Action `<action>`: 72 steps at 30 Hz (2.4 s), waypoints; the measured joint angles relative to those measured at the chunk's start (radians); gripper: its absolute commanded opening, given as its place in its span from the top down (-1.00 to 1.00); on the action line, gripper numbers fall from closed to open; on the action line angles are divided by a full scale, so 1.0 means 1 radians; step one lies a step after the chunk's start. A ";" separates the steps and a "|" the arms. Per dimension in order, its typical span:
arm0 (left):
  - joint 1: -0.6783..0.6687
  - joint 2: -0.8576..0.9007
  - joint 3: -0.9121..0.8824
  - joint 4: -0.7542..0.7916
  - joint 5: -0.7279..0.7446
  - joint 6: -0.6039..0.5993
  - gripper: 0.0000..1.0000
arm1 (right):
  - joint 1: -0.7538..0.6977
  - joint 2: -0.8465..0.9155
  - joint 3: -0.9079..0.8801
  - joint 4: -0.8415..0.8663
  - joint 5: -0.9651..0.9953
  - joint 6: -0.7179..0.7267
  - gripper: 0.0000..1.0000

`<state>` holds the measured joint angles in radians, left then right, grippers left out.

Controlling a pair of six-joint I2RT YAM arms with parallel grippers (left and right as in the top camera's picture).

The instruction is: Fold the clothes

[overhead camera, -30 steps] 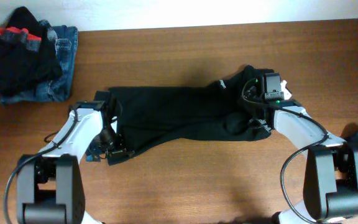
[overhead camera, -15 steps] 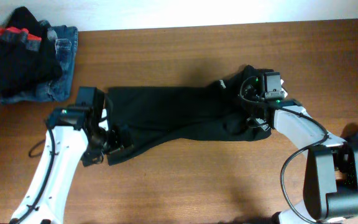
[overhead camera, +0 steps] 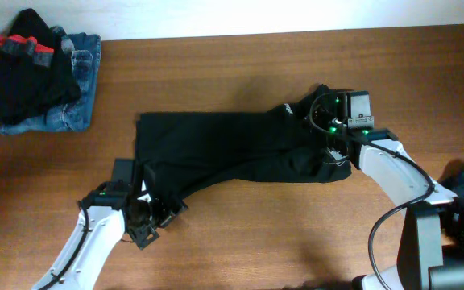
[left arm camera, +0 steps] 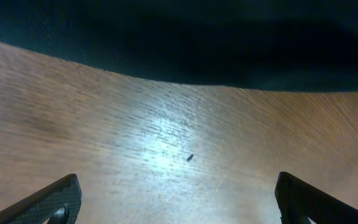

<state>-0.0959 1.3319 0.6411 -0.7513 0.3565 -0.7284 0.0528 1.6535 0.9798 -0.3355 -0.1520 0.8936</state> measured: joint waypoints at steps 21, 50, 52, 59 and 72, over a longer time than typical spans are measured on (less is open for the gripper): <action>0.000 -0.001 -0.013 0.094 -0.110 -0.051 -0.98 | 0.000 -0.273 0.001 -0.032 -0.042 -0.098 -0.97; 0.000 0.088 -0.003 0.174 -0.152 -0.088 -0.98 | 0.125 -0.282 0.004 -0.188 -0.072 -0.241 -0.97; 0.000 0.089 -0.002 0.174 -0.152 -0.089 -0.97 | 0.125 -0.282 0.004 -0.188 -0.072 -0.242 -0.98; 0.000 0.093 -0.002 0.180 -0.155 -0.092 -0.90 | 0.125 -0.282 0.004 -0.189 -0.072 -0.243 -0.97; 0.048 0.094 -0.002 0.184 -0.123 -0.092 -0.90 | 0.125 -0.282 0.004 -0.229 -0.072 -0.247 -0.97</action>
<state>-0.0475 1.4261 0.6395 -0.5671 0.2337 -0.8200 0.1776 1.3720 0.9840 -0.5640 -0.2237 0.6464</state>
